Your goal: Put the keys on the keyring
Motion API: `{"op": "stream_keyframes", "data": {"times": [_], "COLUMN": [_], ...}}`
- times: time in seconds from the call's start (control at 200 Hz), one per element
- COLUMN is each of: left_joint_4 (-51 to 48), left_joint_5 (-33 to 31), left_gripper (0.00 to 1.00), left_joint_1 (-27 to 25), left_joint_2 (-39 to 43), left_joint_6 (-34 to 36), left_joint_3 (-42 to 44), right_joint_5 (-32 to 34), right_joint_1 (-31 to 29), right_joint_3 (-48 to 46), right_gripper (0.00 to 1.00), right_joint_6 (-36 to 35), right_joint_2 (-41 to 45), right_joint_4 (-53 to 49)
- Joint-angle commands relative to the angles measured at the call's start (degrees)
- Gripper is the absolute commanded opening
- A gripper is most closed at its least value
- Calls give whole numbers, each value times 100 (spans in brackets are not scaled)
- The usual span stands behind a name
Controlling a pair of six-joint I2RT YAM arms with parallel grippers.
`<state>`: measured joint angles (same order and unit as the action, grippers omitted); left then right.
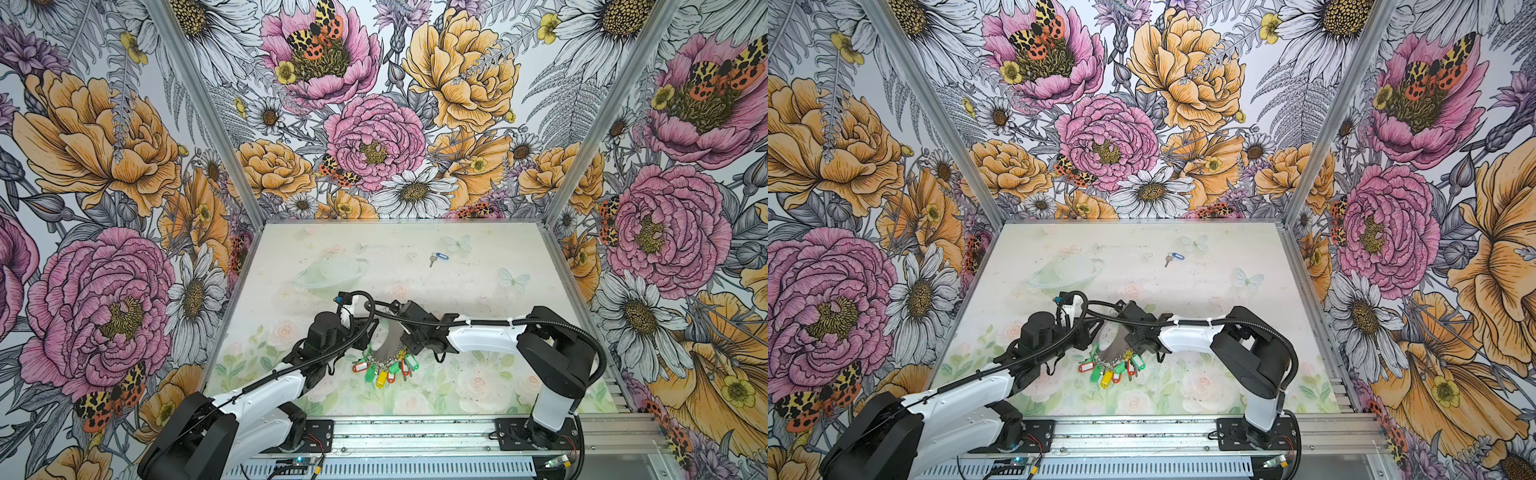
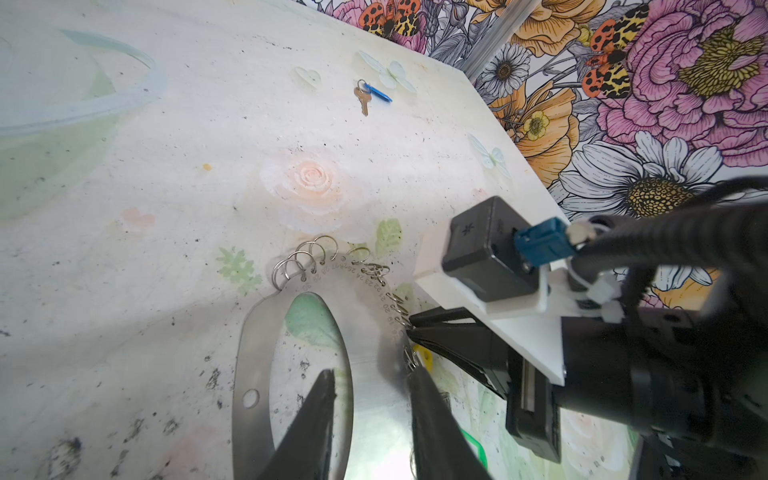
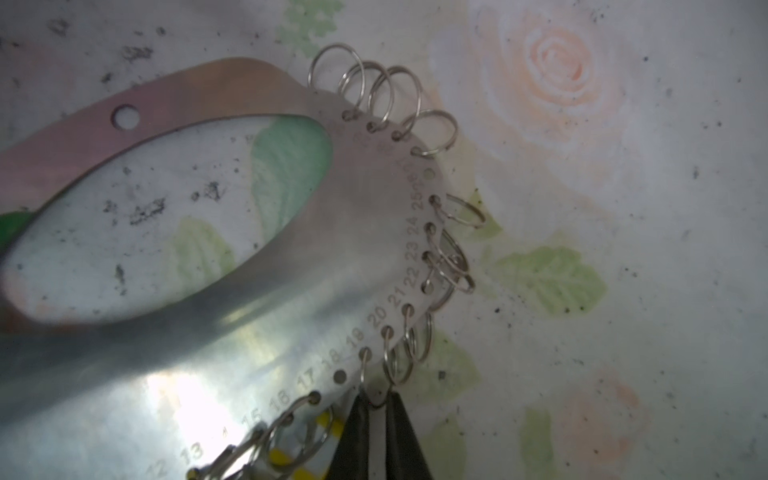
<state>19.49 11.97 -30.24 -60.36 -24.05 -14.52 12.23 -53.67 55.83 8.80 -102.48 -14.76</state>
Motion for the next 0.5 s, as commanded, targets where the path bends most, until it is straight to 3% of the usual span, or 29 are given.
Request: {"op": "stream_keyframes", "data": {"times": [0.0, 0.295, 0.495], "left_joint_4": [71, 86, 95], "left_joint_5": [-30, 60, 115], "left_gripper": [33, 33, 33], "left_joint_1": [71, 118, 128], "left_joint_2": [94, 73, 52], "left_joint_6": [6, -29, -38], "left_joint_3": [55, 42, 24], "right_joint_5": [15, -196, -390], "right_joint_1": [-33, -31, -20], "right_joint_3": [79, -185, -300], "right_gripper": [8, 2, 5], "right_joint_6": [-98, -255, -333], "right_joint_2": [-19, 278, 334], "right_joint_4": [144, 421, 547]}}
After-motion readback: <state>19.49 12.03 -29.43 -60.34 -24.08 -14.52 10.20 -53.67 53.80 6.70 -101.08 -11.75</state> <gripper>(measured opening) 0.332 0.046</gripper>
